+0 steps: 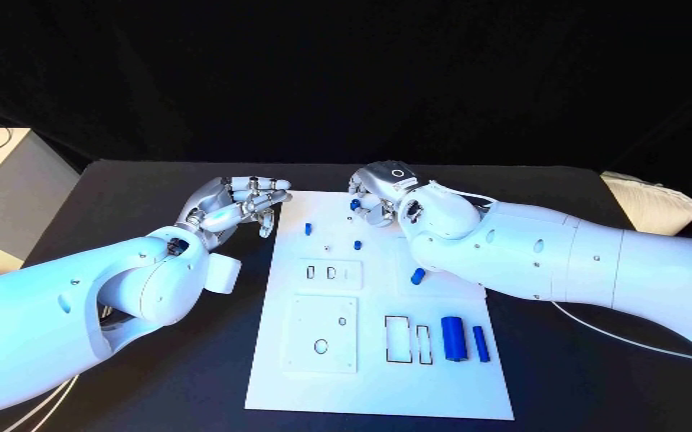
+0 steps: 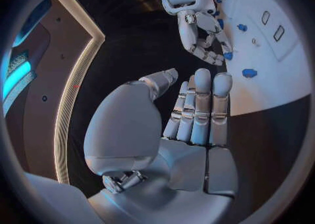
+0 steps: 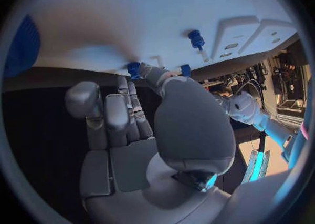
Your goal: Assemble the parts on the task board
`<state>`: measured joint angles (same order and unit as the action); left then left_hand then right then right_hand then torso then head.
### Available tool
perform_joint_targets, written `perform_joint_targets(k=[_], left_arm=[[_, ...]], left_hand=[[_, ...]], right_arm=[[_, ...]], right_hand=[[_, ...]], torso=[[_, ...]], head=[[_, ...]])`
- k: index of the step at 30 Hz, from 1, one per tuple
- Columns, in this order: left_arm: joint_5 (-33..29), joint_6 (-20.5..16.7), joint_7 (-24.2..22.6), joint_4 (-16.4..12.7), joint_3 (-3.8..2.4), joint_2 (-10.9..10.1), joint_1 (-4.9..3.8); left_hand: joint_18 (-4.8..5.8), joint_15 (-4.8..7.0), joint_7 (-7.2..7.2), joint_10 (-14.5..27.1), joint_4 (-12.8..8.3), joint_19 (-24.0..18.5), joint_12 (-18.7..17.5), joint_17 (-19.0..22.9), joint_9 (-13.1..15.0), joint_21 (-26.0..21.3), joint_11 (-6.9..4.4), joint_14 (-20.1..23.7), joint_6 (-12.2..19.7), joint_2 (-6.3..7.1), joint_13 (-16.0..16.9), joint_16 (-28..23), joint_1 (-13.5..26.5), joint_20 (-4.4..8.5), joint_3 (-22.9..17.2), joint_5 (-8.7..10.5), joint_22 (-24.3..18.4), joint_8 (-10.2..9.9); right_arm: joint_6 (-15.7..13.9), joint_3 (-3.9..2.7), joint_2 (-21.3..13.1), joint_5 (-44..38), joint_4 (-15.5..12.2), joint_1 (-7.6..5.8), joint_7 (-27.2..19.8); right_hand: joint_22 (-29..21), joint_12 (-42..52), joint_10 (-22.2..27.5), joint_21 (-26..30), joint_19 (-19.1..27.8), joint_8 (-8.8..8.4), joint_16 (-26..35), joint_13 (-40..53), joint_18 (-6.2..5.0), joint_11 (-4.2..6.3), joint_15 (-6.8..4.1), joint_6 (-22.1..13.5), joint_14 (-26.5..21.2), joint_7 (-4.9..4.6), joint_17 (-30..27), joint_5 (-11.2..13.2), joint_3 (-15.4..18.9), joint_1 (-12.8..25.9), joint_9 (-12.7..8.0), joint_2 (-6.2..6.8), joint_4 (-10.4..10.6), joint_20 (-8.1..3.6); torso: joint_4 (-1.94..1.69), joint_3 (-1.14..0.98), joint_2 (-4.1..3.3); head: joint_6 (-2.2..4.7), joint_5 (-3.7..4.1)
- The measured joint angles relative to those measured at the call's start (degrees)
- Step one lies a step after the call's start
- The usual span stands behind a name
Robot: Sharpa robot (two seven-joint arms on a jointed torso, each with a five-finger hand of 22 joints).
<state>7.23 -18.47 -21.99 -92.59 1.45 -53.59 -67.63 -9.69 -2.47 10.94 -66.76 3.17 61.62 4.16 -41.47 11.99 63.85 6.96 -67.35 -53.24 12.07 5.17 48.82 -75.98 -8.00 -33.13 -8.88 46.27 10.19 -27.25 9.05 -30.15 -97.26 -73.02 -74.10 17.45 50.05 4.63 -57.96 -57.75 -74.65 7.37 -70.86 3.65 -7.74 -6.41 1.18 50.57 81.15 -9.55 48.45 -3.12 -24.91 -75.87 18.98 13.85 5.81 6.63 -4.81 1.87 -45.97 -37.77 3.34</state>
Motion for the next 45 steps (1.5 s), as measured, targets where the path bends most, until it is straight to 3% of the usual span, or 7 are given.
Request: perform_joint_targets(k=[2, 6, 17, 25, 28, 33, 45], left_arm=[[0.00, 0.01, 0.01, 0.06, 0.00, 0.00, 0.00], [0.01, 0.03, 0.03, 0.21, 0.00, 0.00, 0.00], [0.02, 0.22, 0.05, 1.09, 0.02, 0.19, 0.00], [0.01, 0.60, -0.02, 1.96, 0.02, 0.46, 0.01], [0.01, 0.75, -0.05, 2.21, 0.02, 0.56, 0.01], [0.00, 0.98, -0.10, 2.49, 0.02, 0.74, 0.01], [0.00, 1.62, -0.17, 2.43, 0.03, 0.74, 0.02]], left_hand=[[0.00, 0.00, 0.00, 0.00, 0.00, 0.00, 0.00, -0.02, 0.00, 0.00, 0.00, 0.00, 0.00, 0.00, 0.00, 0.00, 0.00, 0.00, 0.00, 0.00, 0.00, 0.00], [-0.01, 0.00, 0.00, 0.00, 0.00, -0.10, 0.00, -0.05, 0.00, 0.00, 0.00, 0.00, 0.00, 0.00, 0.00, 0.00, 0.00, -0.10, 0.00, 0.00, -0.01, 0.00], [0.01, 0.00, 0.21, 0.21, 0.00, -0.86, 0.00, -0.04, 0.06, 0.00, 0.21, 0.00, 0.21, 0.00, -0.01, 0.00, 0.00, -0.19, 0.00, 0.00, -0.57, 0.00], [0.01, -0.20, 0.21, 0.42, 0.00, -1.35, 0.00, -0.04, 0.06, -0.30, 0.00, 0.21, 0.21, 0.00, -0.01, -0.01, 0.00, -0.30, 0.00, 0.00, -1.44, 0.00], [0.00, 0.00, 0.21, 0.42, 0.00, -1.55, 0.00, -0.04, 0.06, -0.30, 0.00, 0.41, 0.21, 0.00, 0.03, -0.01, 0.00, -0.10, 0.00, 0.00, -1.54, 0.00], [0.00, 0.00, 0.21, 0.42, 0.00, -1.55, 0.00, -0.03, 0.12, -0.29, 0.00, 0.41, 0.21, 0.00, 0.05, -0.01, 0.00, -0.10, 0.00, 0.00, -1.59, 0.00], [0.00, 0.00, 0.21, 0.42, -0.01, -1.55, 0.00, 0.02, 0.11, -0.29, 0.00, 0.41, 0.21, 0.00, 0.04, -0.01, 0.00, -0.10, -0.01, 0.00, -1.40, 0.00]], right_arm=[[-0.42, 0.00, -0.45, 0.00, -0.54, 0.00, -0.07], [-1.49, -0.02, -2.62, 0.07, -2.96, -0.01, -0.18], [-5.71, -1.06, -13.97, 2.10, -13.36, -0.61, -1.09], [-9.07, -1.23, -20.25, 10.22, -13.25, -1.79, -5.66], [-8.67, -1.24, -21.17, 14.30, -12.07, -1.96, -7.13], [-5.84, -1.24, -21.16, 18.49, -10.24, -2.02, -7.95], [2.27, -1.15, -18.68, 20.10, -7.54, -1.51, -6.21]], right_hand=[[-6.25, 1.16, 4.96, 6.40, 1.05, -1.79, 2.57, 0.10, -0.32, -0.49, 0.43, -2.86, -0.83, 0.89, -3.93, 0.00, 12.65, -6.91, -0.54, -0.48, 7.18, 0.46], [-9.77, 1.92, 6.31, 10.07, 1.42, -2.36, 3.66, 0.17, -1.13, -0.72, 0.55, -3.95, -1.14, 0.91, -6.11, 0.00, 16.59, -9.39, -0.69, 0.48, 11.14, 0.46], [-6.86, 6.48, -0.06, 8.40, -1.96, -0.12, 3.56, 0.54, -1.14, -0.19, -0.16, 1.84, 0.09, -1.03, -4.60, -1.22, 11.16, -12.44, 0.02, -2.45, 10.53, -0.19], [4.49, 8.72, -11.03, -1.42, -5.28, -0.81, -2.80, 2.05, 0.41, 0.30, -1.57, 4.44, 2.46, -0.07, 5.93, -2.54, 3.69, -10.15, -0.92, -0.16, 10.72, -1.38], [12.69, 19.68, -14.94, -8.57, -7.53, -1.47, -7.49, 12.36, 2.23, 2.80, -2.64, 3.01, 2.87, 1.36, 14.38, -5.15, 7.57, -8.77, -1.11, 1.18, 10.34, -2.48], [24.72, 70.39, -19.14, -22.51, -9.31, 0.18, -16.43, 67.22, 4.94, 1.89, -1.68, 1.34, 2.77, 0.65, 26.39, -6.76, 17.60, -6.84, -0.70, -1.71, 10.78, -1.57], [24.90, 82.53, -25.85, -28.92, -9.46, 1.95, -18.13, 71.31, 6.07, 1.77, -1.27, 1.11, 2.78, 0.44, 26.51, -7.10, 19.30, -6.08, -0.51, -2.48, 10.79, -0.97]], torso=[[0.01, 0.00, 0.00], [0.02, -0.01, 0.01], [0.38, -0.23, 0.40], [0.98, -0.52, 0.91], [1.13, -0.62, 1.03], [1.27, -0.72, 1.16], [1.18, -0.71, 1.02]], head=[[0.07, -0.01], [0.18, 0.09], [0.63, 0.75], [0.80, 1.16], [0.80, 1.30], [1.01, 1.55], [0.85, 1.70]])
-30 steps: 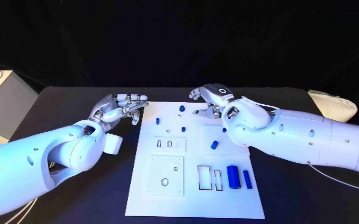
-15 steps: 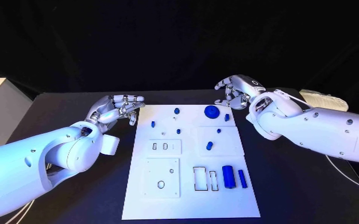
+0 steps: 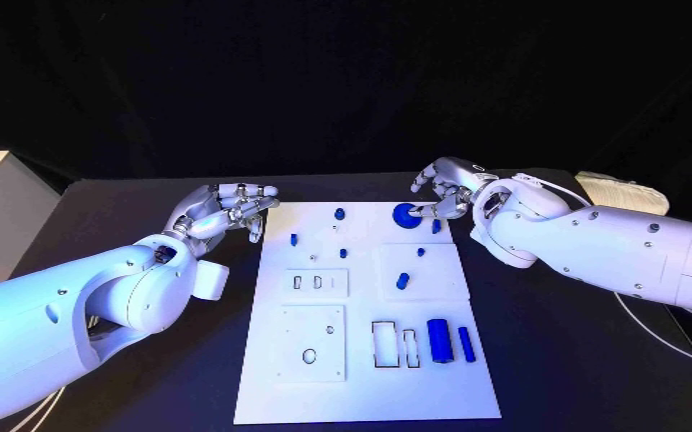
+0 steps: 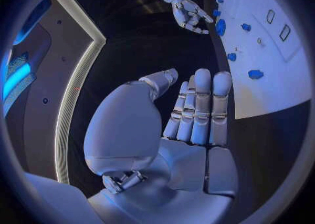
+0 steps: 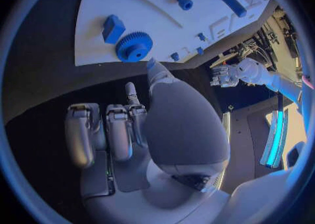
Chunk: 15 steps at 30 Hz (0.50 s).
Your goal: Assemble the parts on the task board
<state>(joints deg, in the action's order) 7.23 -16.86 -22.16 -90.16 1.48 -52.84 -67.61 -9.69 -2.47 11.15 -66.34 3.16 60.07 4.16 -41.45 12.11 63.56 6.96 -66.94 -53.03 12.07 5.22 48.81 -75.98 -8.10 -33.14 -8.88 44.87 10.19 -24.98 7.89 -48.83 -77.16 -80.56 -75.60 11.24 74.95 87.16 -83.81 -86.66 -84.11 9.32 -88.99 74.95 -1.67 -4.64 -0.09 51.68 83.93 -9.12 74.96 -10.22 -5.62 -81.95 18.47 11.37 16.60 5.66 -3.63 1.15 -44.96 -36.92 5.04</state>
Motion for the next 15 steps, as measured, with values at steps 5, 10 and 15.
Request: perform_joint_targets(k=[5, 10, 15], left_arm=[[0.00, 0.12, -0.01, -0.10, 0.00, -0.11, 0.00], [0.00, 0.15, -0.01, -0.22, 0.00, -0.20, 0.00], [0.00, 0.17, -0.01, -0.37, -0.01, -0.28, 0.00]], left_hand=[[0.00, 0.00, 0.00, 0.00, -0.15, 0.00, 0.00, 0.00, 0.00, 0.00, 0.00, 0.00, 0.00, 0.00, 0.00, 0.00, 0.00, 0.00, -0.15, 0.00, 0.00, 0.00], [0.00, 0.00, 0.00, 0.00, -0.15, 0.00, 0.00, 0.00, -0.01, 0.00, 0.00, 0.00, 0.00, 0.00, 0.00, 0.00, 0.00, 0.00, -0.15, 0.00, -0.01, 0.00], [0.01, 0.00, 0.00, 0.00, -0.15, 0.00, 0.00, 0.00, -0.01, 0.00, 0.00, 0.00, 0.00, 0.00, -0.01, 0.00, 0.00, 0.00, -0.15, 0.00, 0.10, 0.00]], right_arm=[[1.73, 0.01, 0.59, -0.25, 0.11, 0.27, 1.50], [2.62, 0.01, 1.02, -0.58, 0.24, 0.43, 2.66], [3.23, 0.01, 1.42, -1.04, 0.32, 0.55, 3.76]], right_hand=[[0.00, 0.89, -0.01, -0.64, 0.00, 0.59, -0.22, -0.01, 0.00, -0.01, 0.00, 0.36, 0.00, -0.28, 0.00, -0.22, 0.00, 0.23, 0.17, -0.23, 0.00, 0.00], [-0.01, 1.54, -0.02, -1.10, 0.00, 0.86, -0.22, -0.01, 0.00, -0.01, 0.00, 0.70, 0.00, 0.07, -0.01, -0.22, 0.00, 0.39, 0.27, -0.39, 0.00, 0.00], [-0.01, 1.82, -0.01, -1.32, 0.00, 1.10, -0.22, -0.01, -0.01, -0.01, 0.00, 1.07, 0.00, 0.04, -0.01, -0.22, 0.00, 0.38, 0.34, -0.38, 0.00, 0.00]], torso=[[-0.09, 0.01, -0.15], [-0.20, 0.05, -0.30], [-0.34, 0.05, -0.36]], head=[[-0.15, 0.28], [-0.09, 0.44], [-0.32, 0.57]])
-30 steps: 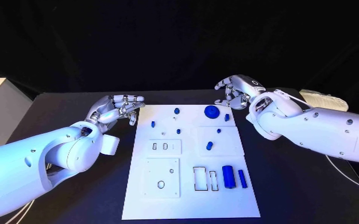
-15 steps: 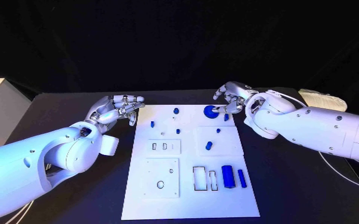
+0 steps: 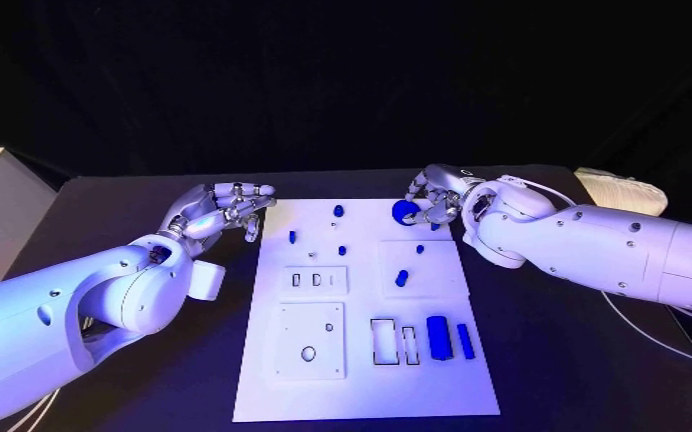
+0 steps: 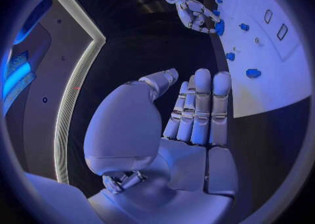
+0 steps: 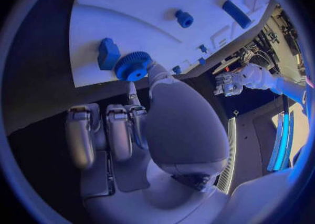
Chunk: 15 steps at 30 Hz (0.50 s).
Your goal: Assemble the parts on the task board
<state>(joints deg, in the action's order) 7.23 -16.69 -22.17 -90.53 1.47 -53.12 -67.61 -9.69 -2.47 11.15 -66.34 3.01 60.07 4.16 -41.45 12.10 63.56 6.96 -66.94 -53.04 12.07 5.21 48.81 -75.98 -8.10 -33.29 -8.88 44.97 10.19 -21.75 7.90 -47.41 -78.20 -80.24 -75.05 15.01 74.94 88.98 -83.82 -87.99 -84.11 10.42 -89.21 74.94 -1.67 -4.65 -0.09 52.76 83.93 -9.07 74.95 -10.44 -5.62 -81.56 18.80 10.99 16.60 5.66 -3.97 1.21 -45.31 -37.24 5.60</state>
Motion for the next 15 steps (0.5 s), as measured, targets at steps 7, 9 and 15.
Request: perform_joint_targets(k=[7, 9, 15], left_arm=[[0.00, 0.00, 0.02, -0.09, 0.00, -0.18, 0.00], [0.00, 0.00, 0.03, -0.10, 0.00, -0.21, 0.00], [0.01, 0.00, 0.06, -0.10, 0.00, -0.23, 0.00]], left_hand=[[0.00, 0.00, 0.00, 0.00, 0.00, 0.00, 0.00, 0.00, 0.00, 0.00, 0.00, 0.00, 0.00, 0.00, 0.00, 0.00, 0.00, 0.00, 0.00, 0.00, 0.00, 0.00], [0.00, 0.00, 0.00, 0.00, 0.00, 0.00, 0.00, 0.00, 0.01, 0.00, 0.00, 0.00, 0.00, 0.00, 0.00, 0.00, 0.00, 0.00, 0.00, 0.00, 0.00, 0.00], [0.00, 0.00, 0.00, 0.21, 0.00, 0.00, 0.00, 0.05, 0.05, 0.00, 0.21, 0.00, 0.00, 0.00, -0.01, 0.00, 0.00, 0.00, 0.00, 0.00, -0.01, 0.00]], right_arm=[[0.35, -0.01, 0.31, -0.54, 0.41, 0.01, 0.92], [0.46, -0.01, 0.41, -0.60, 0.50, 0.02, 1.07], [0.82, -0.03, 0.52, -0.67, 0.72, 0.05, 1.27]], right_hand=[[-0.01, 0.18, 0.01, 0.01, 0.00, 0.26, 0.00, -0.01, 0.00, -0.01, 0.00, 0.24, 0.00, 0.18, 0.00, -0.21, 0.00, 0.00, 0.19, 0.00, 0.00, 0.00], [0.00, 0.38, -0.10, -0.20, 0.00, 0.69, -0.13, -0.01, 0.60, 0.10, 0.00, 0.89, 0.00, 0.27, -0.01, -0.64, 0.00, 0.44, 0.33, -0.44, 0.00, 0.00], [-0.01, 0.61, -0.19, -0.20, 0.00, 1.09, -0.22, -0.01, 0.60, 0.19, 0.00, 1.36, 0.00, 0.52, -0.01, -1.88, -0.73, 0.06, 0.62, -0.82, -0.09, 0.00]], torso=[[-0.03, -0.01, -0.05], [-0.02, -0.01, -0.05], [0.00, -0.03, -0.04]], head=[[-0.27, 0.00], [-0.31, -0.05], [-0.35, -0.06]])
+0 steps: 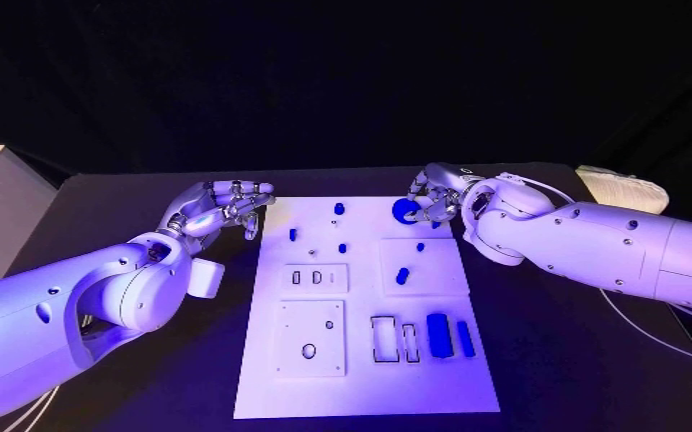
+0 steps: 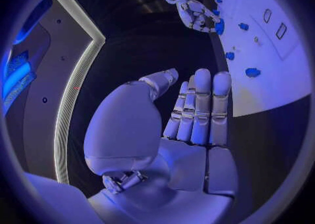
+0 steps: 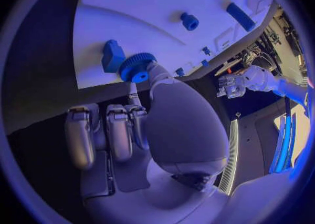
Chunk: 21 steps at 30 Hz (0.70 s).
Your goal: Assemble the parts on the task board
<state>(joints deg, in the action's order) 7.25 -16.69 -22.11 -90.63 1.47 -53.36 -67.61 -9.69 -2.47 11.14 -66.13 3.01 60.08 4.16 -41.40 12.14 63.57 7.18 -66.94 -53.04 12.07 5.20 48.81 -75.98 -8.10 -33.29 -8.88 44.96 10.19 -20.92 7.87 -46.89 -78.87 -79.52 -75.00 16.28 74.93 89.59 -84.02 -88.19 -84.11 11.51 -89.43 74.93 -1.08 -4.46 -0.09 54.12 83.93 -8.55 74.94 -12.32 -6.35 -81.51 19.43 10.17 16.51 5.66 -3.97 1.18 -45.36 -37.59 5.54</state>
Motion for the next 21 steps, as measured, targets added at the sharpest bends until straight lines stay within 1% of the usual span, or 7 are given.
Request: perform_joint_targets(k=[3, 4, 6, 11, 13, 18, 21], left_arm=[[0.00, 0.00, 0.03, 0.00, 0.00, 0.00, 0.00], [0.00, 0.00, 0.04, -0.01, 0.00, 0.00, 0.00], [0.01, 0.00, 0.06, -0.03, 0.00, 0.00, 0.00], [0.01, 0.00, 0.11, -0.07, 0.00, 0.01, 0.00], [0.01, 0.00, 0.12, -0.08, 0.00, 0.01, 0.00], [0.02, 0.00, 0.15, -0.10, 0.00, -0.02, 0.00], [0.02, 0.00, 0.16, -0.11, 0.00, -0.03, 0.00]], left_hand=[[0.00, 0.00, 0.20, 0.00, 0.00, 0.00, 0.00, 0.00, 0.00, 0.00, 0.00, 0.00, 0.20, 0.00, 0.02, 0.00, 0.00, 0.00, 0.00, 0.00, 0.08, 0.00], [0.00, 0.00, 0.20, 0.00, -0.11, 0.00, 0.00, 0.00, 0.00, 0.00, 0.00, 0.00, 0.20, -0.21, 0.06, 0.00, -0.22, 0.00, -0.11, 0.00, 0.10, 0.00], [0.00, 0.00, 0.20, 0.00, -0.17, 0.00, 0.00, 0.00, 0.00, 0.00, 0.00, 0.00, 0.21, -0.23, 0.06, 0.00, -0.23, 0.00, -0.17, 0.00, 0.10, 0.00], [0.00, 0.00, 0.20, 0.00, -0.41, 0.00, 0.00, 0.06, 0.05, 0.00, 0.00, 0.00, 0.20, -0.47, 0.06, 0.00, -0.47, 0.00, -0.41, 0.00, 0.15, 0.00], [0.00, 0.00, 0.20, 0.00, -0.25, 0.00, 0.00, 0.06, 0.06, 0.00, 0.00, 0.00, 0.20, -0.47, 0.06, 0.00, -0.47, 0.00, -0.57, 0.00, 0.15, 0.00], [0.00, 0.00, 0.20, 0.00, -0.25, 0.00, 0.00, 0.06, 0.05, 0.00, 0.00, 0.00, 0.20, -0.47, 0.06, 0.00, -0.47, 0.00, -0.57, 0.00, 0.14, 0.00], [0.00, 0.00, 0.20, 0.00, -0.25, 0.00, 0.00, 0.06, 0.05, 0.00, 0.00, 0.00, 0.20, -0.47, 0.05, 0.00, -0.47, 0.00, -0.57, 0.00, 0.14, 0.00]], right_arm=[[0.31, -0.06, 0.09, -0.01, 0.16, -0.03, 0.05], [0.39, -0.08, 0.12, -0.01, 0.19, -0.03, 0.06], [0.53, -0.13, 0.18, -0.01, 0.27, 0.00, 0.10], [0.63, -0.21, 0.27, -0.03, 0.31, 0.07, 0.14], [0.63, -0.21, 0.27, -0.05, 0.24, 0.08, 0.15], [0.36, -0.19, 0.24, -0.46, -0.24, 0.18, 0.15], [-0.22, -0.08, 0.23, -1.00, -0.99, 0.33, 0.13]], right_hand=[[0.00, 0.00, 0.13, 0.00, 0.00, 0.01, 0.00, 0.00, 0.00, 0.13, 0.00, 0.17, 0.00, -0.02, 0.00, -1.34, -0.63, 0.00, 0.14, 0.00, 0.00, 0.00], [0.00, 0.00, 0.21, 0.00, 0.00, 0.01, 0.00, 0.00, 0.00, 0.21, 0.00, 0.17, 0.00, -0.02, 0.00, -1.50, -0.64, 0.00, 0.17, 0.00, 0.00, 0.00], [-0.01, 0.00, 0.01, 0.00, 0.00, 0.01, 0.00, -0.01, 0.00, 0.41, 0.00, 0.17, 0.00, -0.02, 0.00, -1.55, -0.65, 0.00, 0.20, 0.00, -0.01, 0.00], [-0.01, 0.00, 0.01, -0.23, 0.00, 0.01, 0.00, -0.01, -0.01, 0.41, 0.00, 0.17, 0.00, -0.01, -0.01, -1.78, -0.88, -0.23, 0.25, -0.23, -0.08, 0.00], [-0.01, 0.00, 0.01, -0.23, 0.00, 0.22, 0.00, -0.01, -0.01, 0.41, 0.00, 0.17, 0.00, -0.01, -0.01, -2.24, -1.50, -0.46, 0.26, -0.46, -0.23, 0.00], [-0.02, 0.22, 0.01, -0.23, 0.00, 0.26, 0.00, -0.01, -0.06, 0.41, 0.00, 0.97, 0.00, 0.35, -0.01, -3.81, -2.91, -0.84, 0.27, -0.83, -0.29, 0.00], [-0.02, 0.22, 0.01, -0.50, 0.00, 0.90, 0.00, -0.02, -0.10, 0.82, -0.25, 1.92, 0.19, 0.51, -0.01, -4.30, -3.50, -0.84, 0.39, -0.82, -0.14, 0.00]], torso=[[0.00, 0.00, 0.01], [0.00, 0.01, 0.01], [-0.01, 0.01, 0.01], [-0.02, 0.01, 0.02], [-0.04, 0.02, 0.02], [-0.05, 0.03, 0.01], [-0.01, 0.03, 0.02]], head=[[0.02, -0.09], [0.07, -0.13], [0.13, -0.16], [0.15, -0.27], [0.12, -0.29], [-0.07, -0.36], [-0.12, -0.42]])
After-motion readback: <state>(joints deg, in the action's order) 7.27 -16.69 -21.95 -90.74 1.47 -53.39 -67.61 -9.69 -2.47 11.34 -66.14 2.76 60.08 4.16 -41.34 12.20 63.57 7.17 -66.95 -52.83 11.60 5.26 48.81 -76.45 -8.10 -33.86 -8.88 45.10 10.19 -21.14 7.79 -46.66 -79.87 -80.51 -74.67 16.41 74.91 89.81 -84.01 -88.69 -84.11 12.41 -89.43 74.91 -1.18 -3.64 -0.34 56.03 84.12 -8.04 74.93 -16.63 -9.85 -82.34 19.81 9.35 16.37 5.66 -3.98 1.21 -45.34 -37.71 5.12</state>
